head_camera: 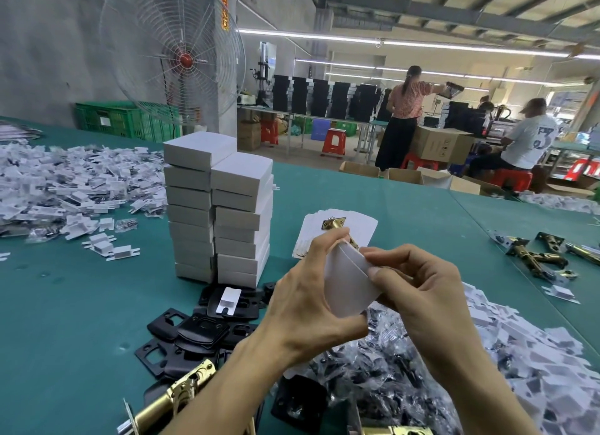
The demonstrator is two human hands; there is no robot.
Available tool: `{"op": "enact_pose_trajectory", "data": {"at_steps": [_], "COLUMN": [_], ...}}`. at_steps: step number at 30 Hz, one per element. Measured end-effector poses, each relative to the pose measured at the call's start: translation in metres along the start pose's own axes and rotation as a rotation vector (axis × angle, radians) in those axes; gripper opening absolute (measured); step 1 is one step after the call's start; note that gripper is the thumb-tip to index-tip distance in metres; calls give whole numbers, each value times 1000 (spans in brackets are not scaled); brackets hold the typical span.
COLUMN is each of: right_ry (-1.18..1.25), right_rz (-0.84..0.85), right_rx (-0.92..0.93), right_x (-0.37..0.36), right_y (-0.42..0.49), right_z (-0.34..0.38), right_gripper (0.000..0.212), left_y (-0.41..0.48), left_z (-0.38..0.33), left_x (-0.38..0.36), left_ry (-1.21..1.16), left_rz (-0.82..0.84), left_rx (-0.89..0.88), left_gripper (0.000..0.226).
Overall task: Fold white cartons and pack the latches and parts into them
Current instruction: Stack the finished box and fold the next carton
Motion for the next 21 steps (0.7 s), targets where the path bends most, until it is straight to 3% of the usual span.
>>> {"op": "enact_pose_trajectory", "data": {"at_steps": [3, 8, 12, 17, 21], "right_ry": [56, 155, 147, 86, 100], "right_rz": [104, 316, 276, 152, 111], "right_rx": [-18, -72, -15, 127, 125], "right_x": [-2, 9, 11, 8, 7], "right_y": [1, 5, 5, 5, 5], "right_z": [1, 2, 2, 3, 3], "right_gripper": [17, 26, 30, 21, 22], "left_y": [2, 2, 2, 2, 0], "left_z": [1, -5, -7, -6, -5], "left_x": [3, 4, 4, 4, 1], "left_ry": [-28, -107, -115, -89, -55], "left_rz": [3, 35, 71, 87, 105], "left_rx": [24, 15, 17, 38, 27], "left_gripper": [95, 87, 75, 75, 76]}}
Point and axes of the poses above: each hand's wrist, its own y-axis towards the middle knuckle, its own x-axis out of the back of the hand, z = x × y, the point moved 3 cm from there along y, towards the middle knuckle, and after that the axes turned 14 degrees about -z, right-handed, at the moved point
